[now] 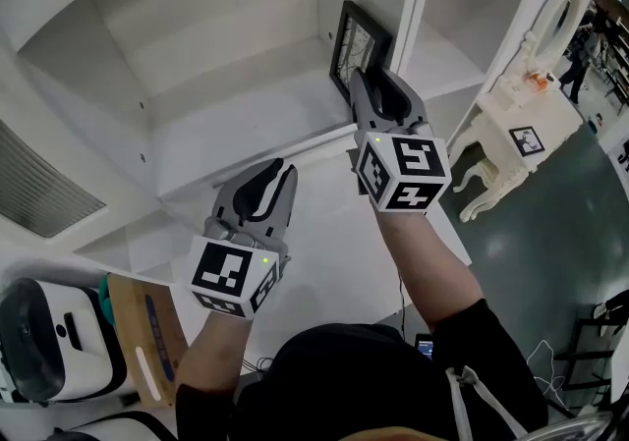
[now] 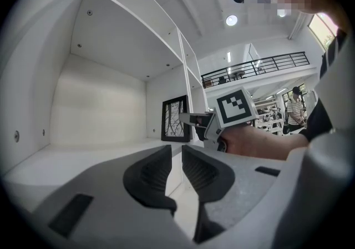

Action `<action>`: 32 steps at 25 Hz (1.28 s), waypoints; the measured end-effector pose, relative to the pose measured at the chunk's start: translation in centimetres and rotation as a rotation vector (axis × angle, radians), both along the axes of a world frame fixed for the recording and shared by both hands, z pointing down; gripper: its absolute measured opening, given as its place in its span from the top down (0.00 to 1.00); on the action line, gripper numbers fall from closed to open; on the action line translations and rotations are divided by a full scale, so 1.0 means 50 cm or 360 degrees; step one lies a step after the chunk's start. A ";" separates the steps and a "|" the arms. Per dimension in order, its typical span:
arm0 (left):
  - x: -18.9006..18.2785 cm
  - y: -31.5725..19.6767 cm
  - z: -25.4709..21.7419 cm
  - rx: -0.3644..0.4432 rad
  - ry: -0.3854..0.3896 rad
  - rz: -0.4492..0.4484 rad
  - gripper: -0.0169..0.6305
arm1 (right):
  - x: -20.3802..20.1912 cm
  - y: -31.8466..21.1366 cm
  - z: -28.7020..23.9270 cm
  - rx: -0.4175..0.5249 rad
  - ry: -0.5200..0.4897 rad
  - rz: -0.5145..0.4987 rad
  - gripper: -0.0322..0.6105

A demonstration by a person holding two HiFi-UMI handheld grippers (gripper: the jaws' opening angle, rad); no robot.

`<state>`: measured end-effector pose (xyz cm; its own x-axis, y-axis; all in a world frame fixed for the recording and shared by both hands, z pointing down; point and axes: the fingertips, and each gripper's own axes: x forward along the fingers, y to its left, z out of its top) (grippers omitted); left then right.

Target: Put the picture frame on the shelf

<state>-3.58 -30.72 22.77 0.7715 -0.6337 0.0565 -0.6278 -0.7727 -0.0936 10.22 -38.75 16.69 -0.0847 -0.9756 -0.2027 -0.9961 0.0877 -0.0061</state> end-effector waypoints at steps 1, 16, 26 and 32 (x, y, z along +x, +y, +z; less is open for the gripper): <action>0.000 0.001 0.000 -0.0001 0.0001 0.0001 0.88 | 0.001 0.002 -0.003 0.0006 0.0015 0.0010 0.80; -0.001 0.008 0.001 -0.0011 0.0023 0.0010 0.88 | 0.011 0.041 0.011 0.0034 0.0084 0.0028 0.79; 0.001 0.013 0.005 -0.0016 0.0029 0.0007 0.88 | 0.022 0.023 0.016 -0.0007 0.0013 0.0001 0.81; 0.001 0.014 0.006 -0.0019 0.0034 0.0001 0.88 | 0.030 0.019 0.014 -0.0018 -0.0104 -0.0046 0.83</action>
